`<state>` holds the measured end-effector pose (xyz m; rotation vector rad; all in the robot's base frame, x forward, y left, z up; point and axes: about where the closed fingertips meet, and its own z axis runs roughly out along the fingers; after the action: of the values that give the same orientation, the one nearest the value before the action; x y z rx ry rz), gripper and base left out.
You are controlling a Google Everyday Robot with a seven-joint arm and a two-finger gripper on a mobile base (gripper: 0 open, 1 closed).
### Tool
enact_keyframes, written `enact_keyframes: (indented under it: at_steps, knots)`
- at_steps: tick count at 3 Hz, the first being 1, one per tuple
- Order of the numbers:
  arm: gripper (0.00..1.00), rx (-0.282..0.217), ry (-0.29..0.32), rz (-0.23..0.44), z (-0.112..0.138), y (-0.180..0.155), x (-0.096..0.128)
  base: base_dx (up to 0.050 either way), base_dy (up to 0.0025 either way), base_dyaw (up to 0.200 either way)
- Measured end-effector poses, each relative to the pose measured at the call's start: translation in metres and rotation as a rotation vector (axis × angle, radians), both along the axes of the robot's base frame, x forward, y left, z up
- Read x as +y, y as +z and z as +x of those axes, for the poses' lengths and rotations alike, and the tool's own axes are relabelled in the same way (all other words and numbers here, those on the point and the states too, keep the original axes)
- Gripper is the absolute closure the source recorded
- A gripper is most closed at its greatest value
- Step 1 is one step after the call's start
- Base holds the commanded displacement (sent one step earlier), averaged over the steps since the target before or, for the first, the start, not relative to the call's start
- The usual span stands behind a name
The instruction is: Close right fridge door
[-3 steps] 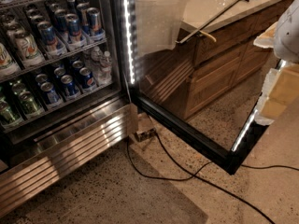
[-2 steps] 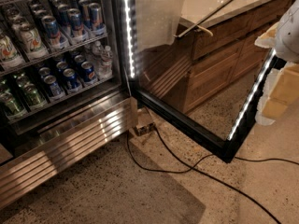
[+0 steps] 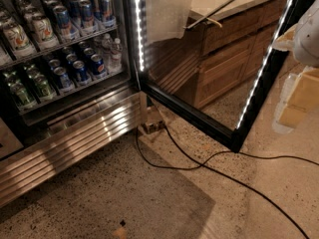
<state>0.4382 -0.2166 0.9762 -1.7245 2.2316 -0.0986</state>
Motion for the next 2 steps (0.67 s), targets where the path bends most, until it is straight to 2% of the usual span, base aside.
enact_keyframes:
  at_steps: [2]
  knots:
    - [0.00,0.000,0.000,0.000,0.0000,0.0000,0.0000,0.000,0.00002,-0.197]
